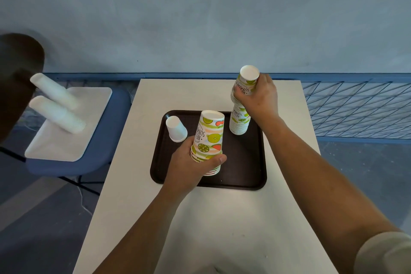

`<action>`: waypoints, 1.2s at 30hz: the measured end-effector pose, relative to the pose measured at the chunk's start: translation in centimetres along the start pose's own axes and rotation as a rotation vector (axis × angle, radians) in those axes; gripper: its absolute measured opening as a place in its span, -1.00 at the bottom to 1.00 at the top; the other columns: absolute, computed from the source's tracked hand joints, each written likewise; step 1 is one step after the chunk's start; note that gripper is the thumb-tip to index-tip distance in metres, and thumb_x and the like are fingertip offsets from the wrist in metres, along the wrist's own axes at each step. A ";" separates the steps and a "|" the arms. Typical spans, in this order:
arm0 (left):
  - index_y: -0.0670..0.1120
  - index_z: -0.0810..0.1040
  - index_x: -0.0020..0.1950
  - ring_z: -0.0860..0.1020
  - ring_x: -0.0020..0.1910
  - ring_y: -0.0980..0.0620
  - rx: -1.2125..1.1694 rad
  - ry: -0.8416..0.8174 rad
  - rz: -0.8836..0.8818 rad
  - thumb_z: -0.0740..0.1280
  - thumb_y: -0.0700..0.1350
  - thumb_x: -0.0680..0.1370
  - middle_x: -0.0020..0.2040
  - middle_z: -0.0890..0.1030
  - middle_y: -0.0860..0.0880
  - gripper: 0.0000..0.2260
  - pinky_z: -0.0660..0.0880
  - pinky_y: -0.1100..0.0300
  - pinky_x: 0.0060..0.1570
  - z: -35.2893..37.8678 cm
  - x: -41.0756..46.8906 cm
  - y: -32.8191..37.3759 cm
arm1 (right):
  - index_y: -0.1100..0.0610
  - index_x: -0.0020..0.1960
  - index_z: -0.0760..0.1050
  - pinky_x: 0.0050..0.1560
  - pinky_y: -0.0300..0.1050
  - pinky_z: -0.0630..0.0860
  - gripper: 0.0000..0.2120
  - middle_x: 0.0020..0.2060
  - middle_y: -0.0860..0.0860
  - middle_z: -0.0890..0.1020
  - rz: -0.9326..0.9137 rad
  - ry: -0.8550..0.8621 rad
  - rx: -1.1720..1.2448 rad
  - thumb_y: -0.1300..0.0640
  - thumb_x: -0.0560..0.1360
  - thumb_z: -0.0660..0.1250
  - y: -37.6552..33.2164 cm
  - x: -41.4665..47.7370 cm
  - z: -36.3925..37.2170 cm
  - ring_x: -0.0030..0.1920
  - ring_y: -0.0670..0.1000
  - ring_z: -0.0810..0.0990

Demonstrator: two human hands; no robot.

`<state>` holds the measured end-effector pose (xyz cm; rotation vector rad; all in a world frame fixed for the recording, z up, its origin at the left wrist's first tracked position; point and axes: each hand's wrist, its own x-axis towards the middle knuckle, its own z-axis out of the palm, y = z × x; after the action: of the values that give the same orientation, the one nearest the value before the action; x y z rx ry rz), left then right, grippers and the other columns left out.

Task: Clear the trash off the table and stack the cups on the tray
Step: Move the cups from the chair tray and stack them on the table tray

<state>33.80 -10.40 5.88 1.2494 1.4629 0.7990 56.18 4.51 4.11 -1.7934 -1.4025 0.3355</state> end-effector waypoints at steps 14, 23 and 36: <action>0.18 0.55 0.18 0.65 0.08 0.25 -0.017 -0.005 0.007 0.61 0.08 0.39 0.07 0.69 0.20 -0.57 0.60 0.31 0.02 0.0 -0.3 -0.2 | 0.22 0.37 0.42 0.22 0.08 0.50 -0.28 0.22 0.15 0.52 0.153 -0.305 -0.172 -0.15 0.38 0.56 5.1 -4.0 0.0 0.25 0.19 0.51; 0.09 0.54 0.28 0.64 0.03 0.31 -0.003 -0.022 0.048 0.62 0.05 0.40 0.05 0.68 0.18 -0.50 0.57 0.42 -0.11 1.3 -1.7 1.3 | 0.01 0.35 0.51 0.19 -0.07 0.54 -0.50 0.17 -0.10 0.60 0.154 -0.498 0.355 -0.22 0.50 0.35 -4.7 -10.4 -9.1 0.13 -0.11 0.58; 0.15 0.41 0.45 0.64 0.20 0.18 -0.019 -0.137 0.182 0.72 0.02 0.27 0.22 0.64 0.20 -0.17 0.62 0.13 0.17 3.5 -4.4 2.8 | -0.07 0.28 0.52 -0.01 -0.35 0.57 -0.54 0.06 -0.21 0.63 -0.093 -0.662 0.236 -0.15 0.44 0.52 -6.5 -12.9 -12.3 0.01 -0.21 0.65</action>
<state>37.79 -14.33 8.74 1.4097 1.2419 0.8282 55.22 -12.10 13.22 -1.4715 -1.7894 1.0704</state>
